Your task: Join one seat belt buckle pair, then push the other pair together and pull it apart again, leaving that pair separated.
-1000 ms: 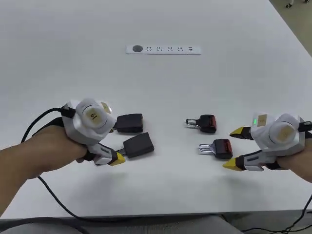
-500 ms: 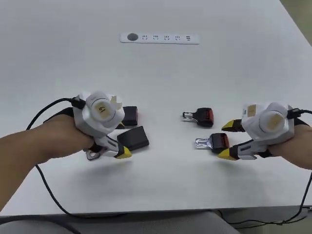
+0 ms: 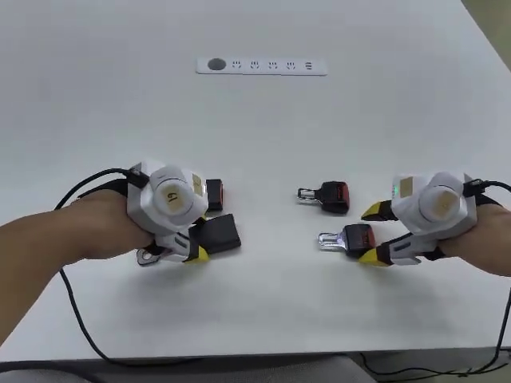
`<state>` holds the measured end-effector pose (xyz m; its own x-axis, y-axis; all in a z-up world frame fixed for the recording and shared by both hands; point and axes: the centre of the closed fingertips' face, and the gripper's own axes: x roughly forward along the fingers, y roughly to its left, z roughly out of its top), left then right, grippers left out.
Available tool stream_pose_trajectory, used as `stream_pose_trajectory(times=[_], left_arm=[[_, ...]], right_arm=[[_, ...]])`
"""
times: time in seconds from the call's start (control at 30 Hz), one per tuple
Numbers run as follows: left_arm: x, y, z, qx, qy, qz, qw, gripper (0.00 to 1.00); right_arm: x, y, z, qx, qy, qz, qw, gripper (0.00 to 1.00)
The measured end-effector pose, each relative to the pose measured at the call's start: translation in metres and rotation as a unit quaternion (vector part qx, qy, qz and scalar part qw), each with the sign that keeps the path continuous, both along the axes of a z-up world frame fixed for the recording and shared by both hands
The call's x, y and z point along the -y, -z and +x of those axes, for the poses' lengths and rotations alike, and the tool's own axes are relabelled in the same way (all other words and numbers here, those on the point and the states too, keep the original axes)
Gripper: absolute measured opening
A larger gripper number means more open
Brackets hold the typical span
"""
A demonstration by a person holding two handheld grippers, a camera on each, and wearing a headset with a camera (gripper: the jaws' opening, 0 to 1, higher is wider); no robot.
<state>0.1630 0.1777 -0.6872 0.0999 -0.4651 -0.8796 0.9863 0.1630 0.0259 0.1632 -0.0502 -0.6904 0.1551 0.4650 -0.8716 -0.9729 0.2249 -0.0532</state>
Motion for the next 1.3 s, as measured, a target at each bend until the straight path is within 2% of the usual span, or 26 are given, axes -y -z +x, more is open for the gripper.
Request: stream_pose_trajectory(times=[0.13,0.27,0.33,0.53,0.6,0.77,1.03,1.2,1.3], left_arm=[[0.001,0.002,0.000,0.000,0.013,0.002,0.9999,0.34],[0.001,0.004,0.000,0.002,0.029,0.008,0.9996,0.34],[0.002,0.003,-0.001,0.004,0.044,0.014,0.9989,0.34],[0.003,0.005,-0.002,0.000,0.064,0.033,0.9974,0.34],[0.005,0.005,-0.004,0.003,0.071,0.036,0.9968,0.33],[0.005,0.005,-0.004,0.006,0.072,0.038,0.9967,0.33],[0.004,0.007,-0.003,-0.002,0.069,0.035,0.9970,0.33],[0.004,0.007,-0.003,-0.007,0.063,0.036,0.9973,0.33],[0.003,0.008,-0.002,-0.007,0.065,0.037,0.9972,0.33]], right_arm=[[-0.005,0.003,-0.003,0.000,-0.015,-0.004,0.9999,0.38],[-0.005,0.002,-0.002,-0.003,-0.014,-0.003,0.9999,0.37],[-0.004,0.003,-0.003,-0.013,-0.015,0.000,0.9998,0.35],[-0.002,0.005,-0.001,-0.023,-0.018,0.005,0.9996,0.35],[-0.003,0.006,-0.002,-0.025,-0.018,0.007,0.9995,0.34],[-0.001,0.008,0.001,-0.026,-0.016,0.010,0.9995,0.34],[-0.002,0.008,0.000,-0.028,-0.014,0.006,0.9995,0.34],[-0.014,0.006,-0.007,-0.026,-0.019,0.007,0.9995,0.34],[-0.022,0.005,-0.006,-0.026,-0.016,0.012,0.9995,0.34]])
